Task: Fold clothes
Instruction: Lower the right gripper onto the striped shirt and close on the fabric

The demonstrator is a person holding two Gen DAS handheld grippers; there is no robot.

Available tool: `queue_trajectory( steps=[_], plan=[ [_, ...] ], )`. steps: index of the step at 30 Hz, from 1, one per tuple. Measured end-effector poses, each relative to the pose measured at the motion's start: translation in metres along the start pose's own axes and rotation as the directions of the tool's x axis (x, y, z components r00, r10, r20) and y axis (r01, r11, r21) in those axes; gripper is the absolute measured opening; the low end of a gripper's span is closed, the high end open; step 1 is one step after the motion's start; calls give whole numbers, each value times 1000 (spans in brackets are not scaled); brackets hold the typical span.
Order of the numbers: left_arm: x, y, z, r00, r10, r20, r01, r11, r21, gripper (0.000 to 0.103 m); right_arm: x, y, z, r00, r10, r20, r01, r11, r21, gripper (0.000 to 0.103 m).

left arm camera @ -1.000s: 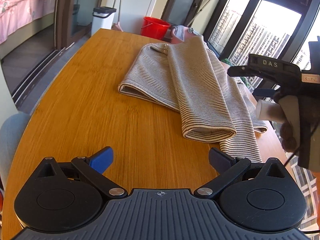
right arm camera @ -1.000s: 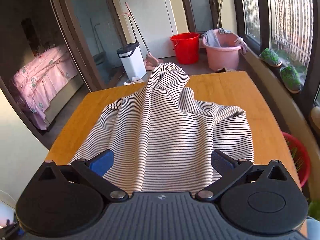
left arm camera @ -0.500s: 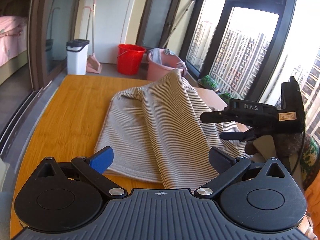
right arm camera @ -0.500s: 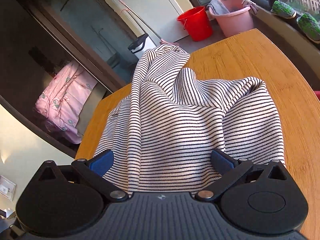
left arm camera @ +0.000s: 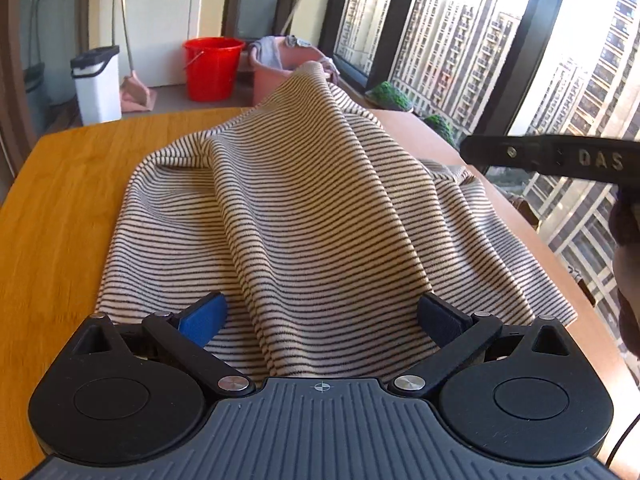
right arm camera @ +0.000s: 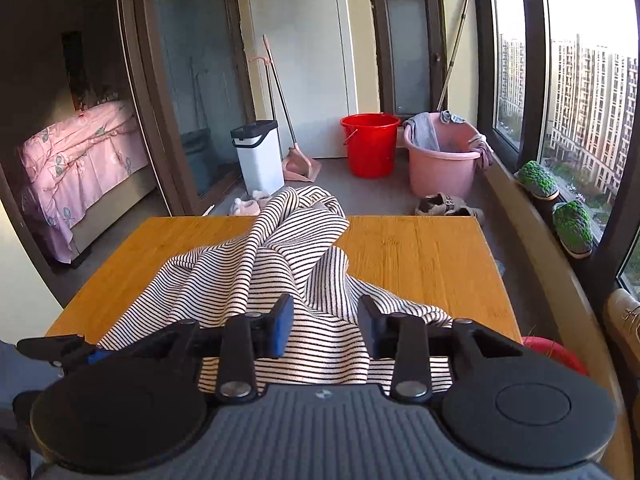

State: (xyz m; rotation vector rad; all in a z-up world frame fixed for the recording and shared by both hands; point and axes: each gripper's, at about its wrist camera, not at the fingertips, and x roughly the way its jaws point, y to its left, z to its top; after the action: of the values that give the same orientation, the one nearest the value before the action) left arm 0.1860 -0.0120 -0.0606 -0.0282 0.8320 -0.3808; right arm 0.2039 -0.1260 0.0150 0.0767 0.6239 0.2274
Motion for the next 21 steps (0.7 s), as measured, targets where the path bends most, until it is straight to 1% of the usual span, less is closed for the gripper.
queue_trajectory(
  steps=[2, 5, 8, 9, 10, 11, 13, 15, 16, 17, 18, 19, 21],
  plan=[
    [-3, 2, -4, 1000, 3, 4, -3, 1000, -7, 103, 13, 7, 5, 1000, 13, 5, -13, 1000, 8, 33],
    [-6, 2, -9, 1000, 10, 8, -10, 1000, 4, 103, 36, 23, 20, 1000, 15, 15, -14, 999, -28, 33],
    [-7, 4, -11, 1000, 10, 21, -10, 1000, 3, 103, 63, 32, 36, 1000, -17, 2, 17, 999, -36, 36],
    [-7, 5, -12, 1000, 8, 25, -8, 1000, 1, 103, 72, 33, 39, 999, -32, -8, 32, 999, -29, 41],
    [-7, 6, -13, 1000, 4, 28, -4, 1000, 0, 103, 83, 32, 42, 999, -45, -26, 44, 999, -12, 46],
    [-7, 7, -13, 1000, 0, 30, 0, 1000, 0, 103, 93, 31, 44, 997, -57, -45, 57, 998, 5, 48],
    [-9, 11, -14, 999, -16, 31, 16, 1000, -5, 103, 114, 29, 49, 993, -79, -84, 82, 996, 38, 55],
    [-13, 16, -16, 999, -38, 30, 39, 999, -12, 103, 132, 25, 47, 987, -56, -148, 68, 995, 76, 54],
    [-15, 18, -17, 998, -51, 28, 51, 999, -18, 103, 136, 20, 39, 986, -37, -163, 51, 995, 83, 43],
    [-19, 21, -18, 998, -66, 24, 66, 997, -30, 103, 134, 21, 37, 988, -16, -153, 29, 996, 83, 35],
    [-23, 26, -19, 996, -82, 18, 83, 996, -41, 103, 125, 24, 36, 992, 4, -130, 5, 998, 67, 22],
    [-30, 30, -20, 996, -89, 32, 90, 995, -43, 103, 115, 26, 35, 994, 25, -106, -20, 999, 50, 16],
    [-44, 38, -21, 993, -95, 73, 98, 994, -39, 103, 85, 30, 33, 995, 87, -46, -87, 996, 8, 13]
  ],
)
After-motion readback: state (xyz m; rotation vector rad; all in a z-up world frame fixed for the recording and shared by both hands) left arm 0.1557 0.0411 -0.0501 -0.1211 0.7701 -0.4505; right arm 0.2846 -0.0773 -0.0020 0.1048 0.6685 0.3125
